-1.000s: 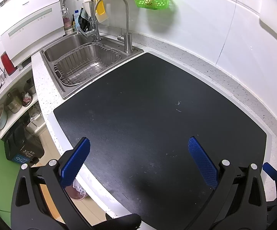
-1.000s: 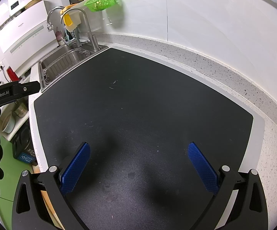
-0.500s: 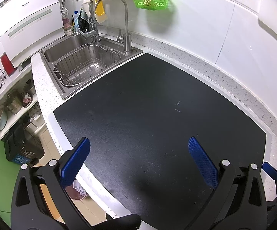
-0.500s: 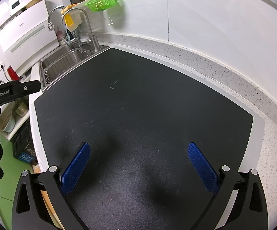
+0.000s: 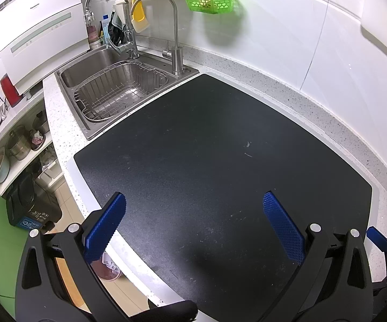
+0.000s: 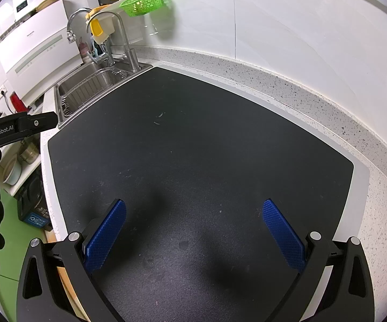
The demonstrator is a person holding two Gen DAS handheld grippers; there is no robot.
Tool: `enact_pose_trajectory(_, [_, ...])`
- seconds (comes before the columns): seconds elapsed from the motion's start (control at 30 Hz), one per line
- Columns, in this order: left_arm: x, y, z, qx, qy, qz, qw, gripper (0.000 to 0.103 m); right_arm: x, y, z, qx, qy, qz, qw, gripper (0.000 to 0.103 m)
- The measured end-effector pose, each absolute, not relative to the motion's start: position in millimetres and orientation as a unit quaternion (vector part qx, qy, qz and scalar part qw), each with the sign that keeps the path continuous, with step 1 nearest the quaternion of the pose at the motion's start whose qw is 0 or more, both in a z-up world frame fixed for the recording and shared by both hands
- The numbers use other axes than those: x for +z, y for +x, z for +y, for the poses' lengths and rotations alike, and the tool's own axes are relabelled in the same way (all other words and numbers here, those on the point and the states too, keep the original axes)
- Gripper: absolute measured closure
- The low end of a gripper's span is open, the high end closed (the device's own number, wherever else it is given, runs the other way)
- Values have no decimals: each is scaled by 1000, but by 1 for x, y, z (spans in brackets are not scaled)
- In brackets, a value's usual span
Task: Collect trash
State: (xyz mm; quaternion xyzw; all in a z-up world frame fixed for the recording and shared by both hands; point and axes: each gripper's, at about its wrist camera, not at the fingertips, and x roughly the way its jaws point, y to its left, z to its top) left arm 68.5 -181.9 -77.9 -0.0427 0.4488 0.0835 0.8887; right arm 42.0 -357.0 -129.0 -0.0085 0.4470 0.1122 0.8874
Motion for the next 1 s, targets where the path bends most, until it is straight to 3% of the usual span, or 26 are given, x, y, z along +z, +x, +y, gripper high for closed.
enact_pose_trajectory(1.0, [-84,78,-196,62,-41,458,886,3,-128,37,-373,95,5,446,890,5])
